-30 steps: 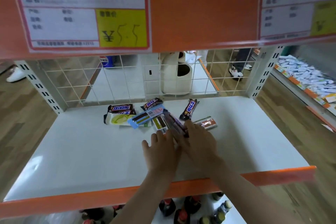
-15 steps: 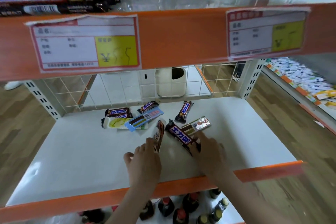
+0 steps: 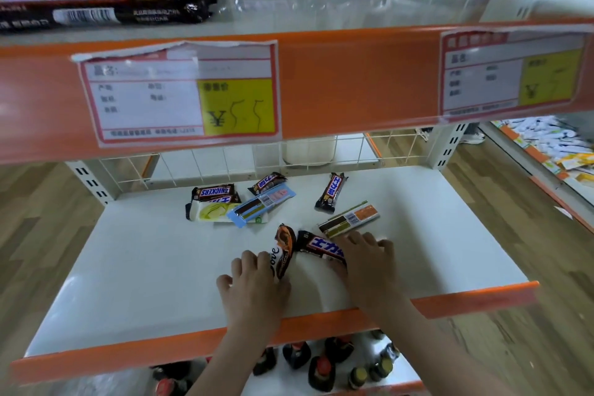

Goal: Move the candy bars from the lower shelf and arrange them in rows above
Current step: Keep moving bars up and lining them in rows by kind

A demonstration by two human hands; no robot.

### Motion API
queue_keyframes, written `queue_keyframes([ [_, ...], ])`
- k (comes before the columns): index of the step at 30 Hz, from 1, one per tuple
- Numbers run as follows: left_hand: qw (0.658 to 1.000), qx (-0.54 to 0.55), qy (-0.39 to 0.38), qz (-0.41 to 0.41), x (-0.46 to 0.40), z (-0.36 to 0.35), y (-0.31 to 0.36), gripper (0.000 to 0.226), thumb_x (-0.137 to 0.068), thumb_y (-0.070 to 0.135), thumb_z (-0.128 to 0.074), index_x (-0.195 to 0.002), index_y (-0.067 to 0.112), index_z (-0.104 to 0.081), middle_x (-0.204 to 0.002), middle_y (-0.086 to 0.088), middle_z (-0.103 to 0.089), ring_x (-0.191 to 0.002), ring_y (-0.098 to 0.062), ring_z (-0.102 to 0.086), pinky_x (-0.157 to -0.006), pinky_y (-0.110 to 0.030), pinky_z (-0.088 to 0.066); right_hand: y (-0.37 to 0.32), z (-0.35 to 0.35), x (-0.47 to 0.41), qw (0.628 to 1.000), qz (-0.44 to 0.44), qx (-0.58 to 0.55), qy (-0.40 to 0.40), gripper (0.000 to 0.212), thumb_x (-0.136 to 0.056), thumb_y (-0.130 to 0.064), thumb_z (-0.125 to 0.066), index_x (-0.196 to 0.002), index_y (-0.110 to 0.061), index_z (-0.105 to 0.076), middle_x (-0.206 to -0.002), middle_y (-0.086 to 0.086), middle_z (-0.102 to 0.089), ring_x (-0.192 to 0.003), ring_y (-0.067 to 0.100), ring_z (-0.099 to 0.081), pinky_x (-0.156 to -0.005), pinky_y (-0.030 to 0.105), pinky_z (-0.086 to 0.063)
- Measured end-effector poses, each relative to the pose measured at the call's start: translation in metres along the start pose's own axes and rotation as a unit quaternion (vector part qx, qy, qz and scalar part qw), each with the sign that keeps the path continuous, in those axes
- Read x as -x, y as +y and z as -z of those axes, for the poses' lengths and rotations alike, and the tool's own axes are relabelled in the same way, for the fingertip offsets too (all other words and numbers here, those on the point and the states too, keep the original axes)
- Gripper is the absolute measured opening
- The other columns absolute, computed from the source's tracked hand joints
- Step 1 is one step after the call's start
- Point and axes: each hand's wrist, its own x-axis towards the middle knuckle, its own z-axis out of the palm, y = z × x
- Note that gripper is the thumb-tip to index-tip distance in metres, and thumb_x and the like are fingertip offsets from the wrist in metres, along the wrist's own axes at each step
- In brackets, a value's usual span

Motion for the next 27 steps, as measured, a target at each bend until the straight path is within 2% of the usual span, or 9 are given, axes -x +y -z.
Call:
queue_keyframes([
  [4,1.000,-0.006,-0.019,0.004,-0.001,0.005,-0.002,0.033,-0.087,0.033,-0.042,-0.119,0.025,-0.040,-0.120,0.006,-0.038,-0.116,-0.016,-0.034,-0.101,-0.038,-0.024,0.007,0.004,0.000,1.000,-0.011,0.002,0.000,0.042,-0.095,-0.035,-0.049,-0.137,-0.033,-0.044,-0.141,-0.008,-0.045,-0.132,0.018,-0.038,-0.108,0.046,-0.018],
  [9,0.998,-0.043,-0.009,-0.044,-0.006,0.007,-0.010,0.042,-0.091,0.054,-0.038,-0.125,0.029,-0.038,-0.125,0.008,-0.040,-0.120,-0.014,-0.036,-0.100,-0.035,-0.026,0.018,0.012,-0.004,1.000,0.013,0.009,-0.026,0.045,-0.091,-0.042,-0.053,-0.135,-0.039,-0.044,-0.140,-0.011,-0.047,-0.133,0.017,-0.037,-0.108,0.047,-0.015],
  [13,0.996,-0.063,-0.013,-0.063,-0.014,0.011,-0.008,0.038,-0.092,0.053,-0.040,-0.116,0.024,-0.045,-0.116,0.006,-0.046,-0.114,-0.016,-0.040,-0.096,-0.031,-0.028,0.018,0.013,-0.008,0.998,0.032,0.034,-0.034,0.044,-0.089,-0.040,-0.058,-0.132,-0.033,-0.048,-0.138,-0.011,-0.049,-0.131,0.016,-0.039,-0.108,0.046,-0.017],
  [16,0.992,-0.094,-0.010,-0.082,-0.014,0.016,-0.007,0.037,-0.092,0.050,-0.042,-0.114,0.021,-0.047,-0.112,0.004,-0.048,-0.110,-0.018,-0.042,-0.093,-0.031,-0.029,0.019,0.012,-0.005,0.998,0.039,0.053,0.020,0.051,-0.057,-0.032,-0.089,-0.103,-0.029,-0.069,-0.104,-0.007,-0.070,-0.099,0.019,-0.065,-0.090,0.051,-0.042],
  [18,0.991,-0.098,0.003,-0.089,-0.013,0.020,-0.009,0.037,-0.086,0.048,-0.054,-0.107,0.018,-0.052,-0.104,0.001,-0.051,-0.102,-0.020,-0.047,-0.088,-0.033,-0.033,0.020,0.012,-0.001,0.996,0.040,0.048,0.067,0.056,-0.035,-0.026,-0.095,-0.086,-0.026,-0.073,-0.085,-0.006,-0.073,-0.079,0.019,-0.069,-0.076,0.048,-0.050],
  [20,0.988,-0.087,0.047,-0.122,-0.015,0.019,-0.012,0.042,-0.061,0.042,-0.080,-0.082,0.011,-0.061,-0.079,-0.004,-0.055,-0.076,-0.024,-0.055,-0.069,-0.037,-0.042,0.020,0.015,0.003,0.993,0.044,0.050,0.100,0.055,-0.032,-0.025,-0.096,-0.083,-0.025,-0.074,-0.082,-0.005,-0.072,-0.076,0.020,-0.069,-0.076,0.046,-0.050],
  [22,0.981,-0.101,0.078,-0.143,-0.016,0.018,-0.016,0.046,-0.043,0.036,-0.089,-0.066,0.007,-0.062,-0.064,-0.006,-0.053,-0.060,-0.025,-0.054,-0.058,-0.036,-0.043,0.020,0.019,0.006,0.989,0.044,0.058,0.132,0.052,-0.034,-0.027,-0.095,-0.082,-0.023,-0.074,-0.082,-0.004,-0.072,-0.076,0.020,-0.069,-0.084,0.045,-0.043],
  [24,0.977,-0.113,0.091,-0.156,-0.013,0.021,-0.018,0.045,-0.043,0.037,-0.088,-0.065,0.008,-0.063,-0.064,-0.005,-0.053,-0.061,-0.025,-0.055,-0.059,-0.036,-0.044,0.021,0.021,0.010,0.985,0.035,0.067,0.158,0.048,-0.039,-0.027,-0.094,-0.082,-0.021,-0.073,-0.081,-0.002,-0.072,-0.077,0.021,-0.068,-0.087,0.043,-0.030],
  [27,0.971,-0.127,0.116,-0.166,-0.005,0.033,-0.017,0.044,-0.047,0.038,-0.087,-0.067,0.008,-0.063,-0.065,-0.005,-0.053,-0.062,-0.024,-0.055,-0.060,-0.036,-0.043,0.021,0.023,0.019,0.979,0.032,0.080,0.186,0.046,-0.046,-0.029,-0.092,-0.087,-0.021,-0.072,-0.081,-0.003,-0.070,-0.078,0.021,-0.067,-0.089,0.044,-0.029],
])
